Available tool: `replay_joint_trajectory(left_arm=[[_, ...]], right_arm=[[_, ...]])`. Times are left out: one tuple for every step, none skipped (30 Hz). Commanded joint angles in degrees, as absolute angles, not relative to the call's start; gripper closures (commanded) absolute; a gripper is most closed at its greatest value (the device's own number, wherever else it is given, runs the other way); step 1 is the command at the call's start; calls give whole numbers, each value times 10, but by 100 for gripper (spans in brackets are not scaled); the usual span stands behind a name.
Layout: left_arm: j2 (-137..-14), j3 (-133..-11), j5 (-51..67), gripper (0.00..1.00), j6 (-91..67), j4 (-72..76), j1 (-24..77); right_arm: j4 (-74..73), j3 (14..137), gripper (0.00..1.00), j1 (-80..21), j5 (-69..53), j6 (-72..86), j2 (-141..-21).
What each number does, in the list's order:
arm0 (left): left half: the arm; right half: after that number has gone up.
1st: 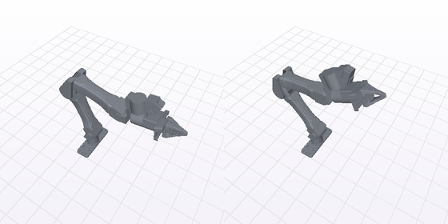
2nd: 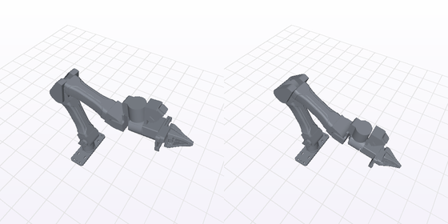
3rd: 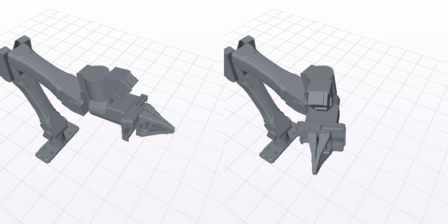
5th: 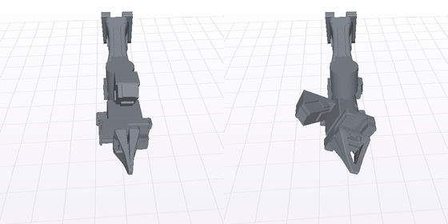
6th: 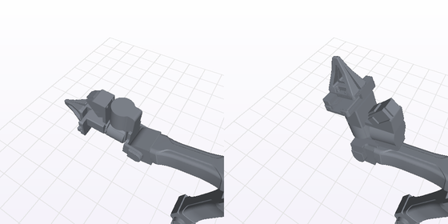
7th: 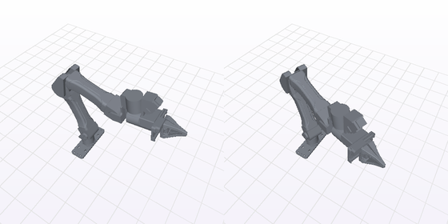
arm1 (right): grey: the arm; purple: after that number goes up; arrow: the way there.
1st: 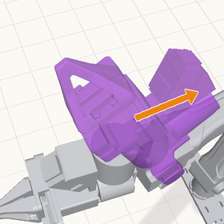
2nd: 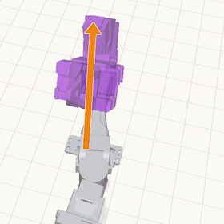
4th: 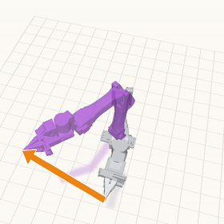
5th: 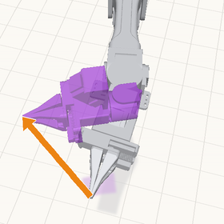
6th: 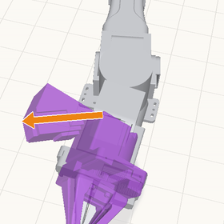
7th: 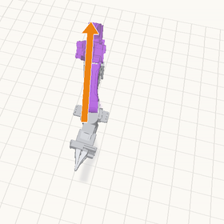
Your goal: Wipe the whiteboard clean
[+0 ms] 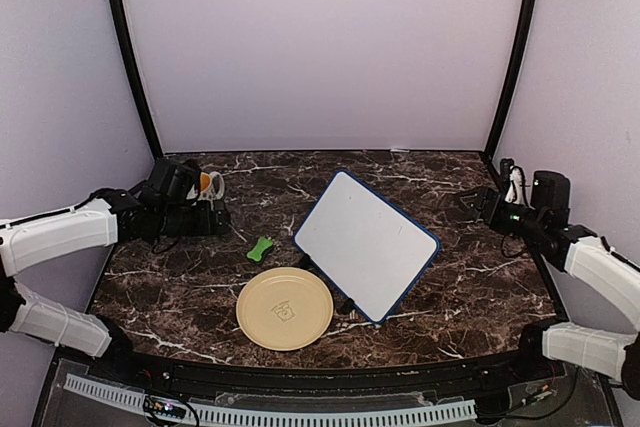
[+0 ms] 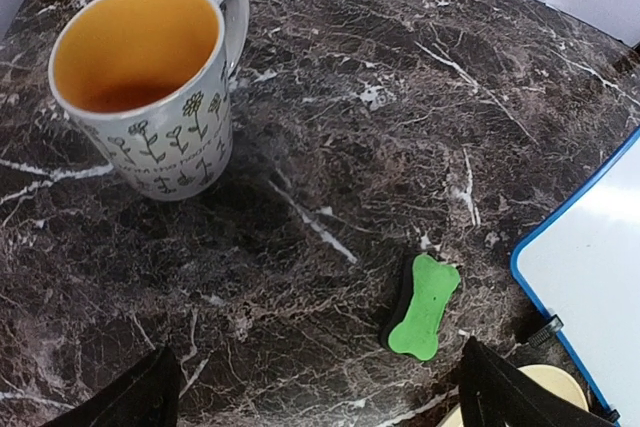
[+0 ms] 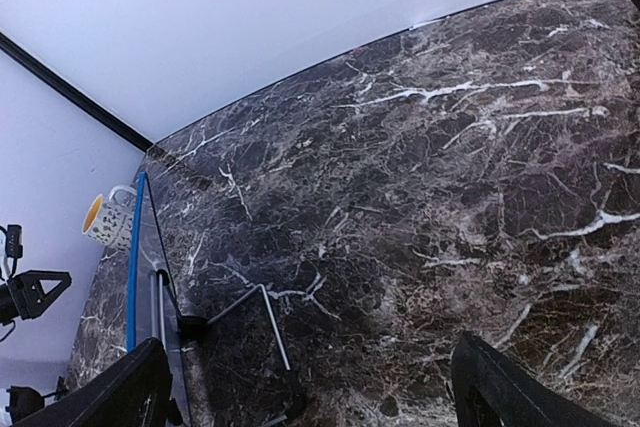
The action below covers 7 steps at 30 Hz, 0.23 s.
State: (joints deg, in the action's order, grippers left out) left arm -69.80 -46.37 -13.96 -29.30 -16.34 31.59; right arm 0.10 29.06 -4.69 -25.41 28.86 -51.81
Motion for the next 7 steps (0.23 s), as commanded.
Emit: replay_joint_trajectory(left_arm=[[-684,-443,-150,1,-327,-136,311],[-685,-444,-151,1,-328,-136,311],[-689,-446,-152,1,-329,-135,311],[-691,-449,-155,1,-330,-139,311],[-695,-455,-156,1,-329,-141,311],[-697,-458,-157,1,-328,-144,311],[-702,-465,-157,1,-324,-145,311]], right_arm=[[45,275,2,-44,-232,296,-509],[47,274,1,-43,-232,296,-510],[49,274,1,-44,-231,297,-511],[50,275,1,-44,-232,297,-513],[51,278,1,-44,-233,297,-515],[51,280,1,-43,-233,297,-517],[52,282,1,-43,-234,296,-519]])
